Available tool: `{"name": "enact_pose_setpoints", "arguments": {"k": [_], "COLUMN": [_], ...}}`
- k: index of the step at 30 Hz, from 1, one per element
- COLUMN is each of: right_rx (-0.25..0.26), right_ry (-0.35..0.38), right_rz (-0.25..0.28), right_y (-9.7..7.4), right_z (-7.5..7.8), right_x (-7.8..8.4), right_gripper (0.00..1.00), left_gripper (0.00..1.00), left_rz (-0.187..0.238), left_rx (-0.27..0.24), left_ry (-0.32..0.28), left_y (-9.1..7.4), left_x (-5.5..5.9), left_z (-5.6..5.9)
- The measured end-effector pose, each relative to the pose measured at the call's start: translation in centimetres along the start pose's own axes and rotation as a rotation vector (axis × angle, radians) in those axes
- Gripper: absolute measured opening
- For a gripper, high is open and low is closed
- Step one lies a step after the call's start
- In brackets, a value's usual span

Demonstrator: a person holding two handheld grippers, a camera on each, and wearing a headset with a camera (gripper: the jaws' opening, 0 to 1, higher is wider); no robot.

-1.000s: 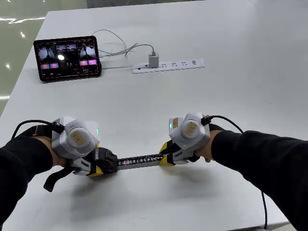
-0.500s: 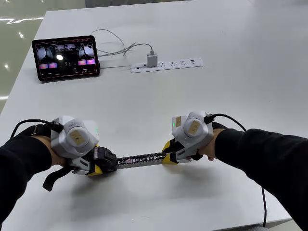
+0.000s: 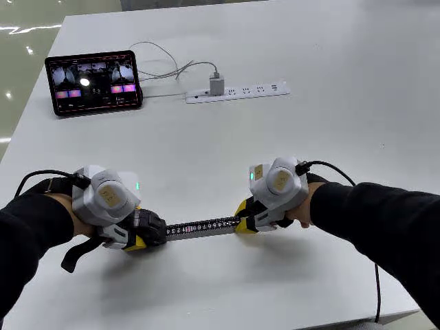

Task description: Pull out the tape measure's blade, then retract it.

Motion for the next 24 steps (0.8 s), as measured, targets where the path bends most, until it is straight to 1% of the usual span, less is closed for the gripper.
{"name": "enact_pose_setpoints", "arguments": {"k": [24], "right_rx": [0.009], "right_ry": [0.005], "right_rz": [-0.010], "right_y": [-0.64], "right_z": [0.26], "right_x": [0.99], "right_gripper": [0.08], "left_gripper": [0.33], "left_rz": [0.002], "left_rx": [0.000], "left_ry": [-0.002], "left_y": [0.08], "left_x": [0.11], "left_z": [-0.18]}}
Point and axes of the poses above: the centre of the closed fingertips' face, and the gripper's own axes: y roughly forward along the fingers, z roughly to its right, x roughly out of its underside, the point moved 1 cm from there along -y, roughly backward along the fingers, and after that the axes turned 3 degrees about -z, right-handed, at the moved point
